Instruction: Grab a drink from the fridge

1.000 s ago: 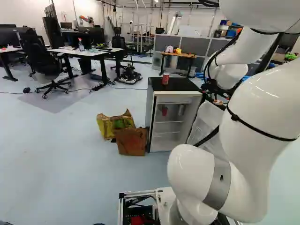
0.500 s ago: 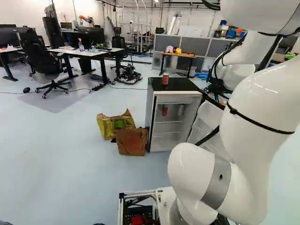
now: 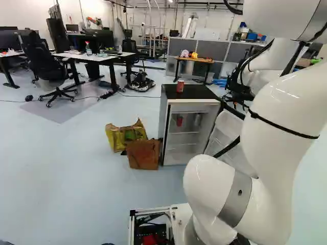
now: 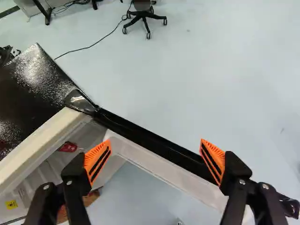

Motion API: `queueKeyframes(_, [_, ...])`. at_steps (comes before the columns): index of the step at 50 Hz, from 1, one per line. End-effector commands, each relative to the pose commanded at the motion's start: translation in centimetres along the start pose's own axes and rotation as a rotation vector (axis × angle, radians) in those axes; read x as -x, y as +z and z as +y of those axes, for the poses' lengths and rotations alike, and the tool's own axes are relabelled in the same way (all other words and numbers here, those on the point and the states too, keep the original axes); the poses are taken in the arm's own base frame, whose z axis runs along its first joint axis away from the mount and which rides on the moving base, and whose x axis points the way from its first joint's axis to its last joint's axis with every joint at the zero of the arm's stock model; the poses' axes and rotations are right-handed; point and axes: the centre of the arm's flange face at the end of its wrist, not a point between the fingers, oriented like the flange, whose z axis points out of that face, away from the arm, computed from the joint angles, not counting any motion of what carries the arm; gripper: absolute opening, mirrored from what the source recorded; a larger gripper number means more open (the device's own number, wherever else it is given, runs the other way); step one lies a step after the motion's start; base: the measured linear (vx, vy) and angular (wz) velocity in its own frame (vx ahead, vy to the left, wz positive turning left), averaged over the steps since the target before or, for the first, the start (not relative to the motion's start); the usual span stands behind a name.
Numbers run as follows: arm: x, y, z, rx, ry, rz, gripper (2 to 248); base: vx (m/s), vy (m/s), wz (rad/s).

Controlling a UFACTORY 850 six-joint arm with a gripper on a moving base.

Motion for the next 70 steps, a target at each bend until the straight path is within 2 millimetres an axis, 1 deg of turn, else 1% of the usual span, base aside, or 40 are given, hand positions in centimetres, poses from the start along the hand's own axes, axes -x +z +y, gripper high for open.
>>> queueKeyframes(31, [-3.2, 3.8, 2.6, 0.032, 0.037, -0.053, 247, 0.000, 0.000, 0.000])
queueKeyframes(70, [-7.1, 9.2, 4.9, 0.042, 0.117, -0.156, 247, 0.000, 0.000, 0.000])
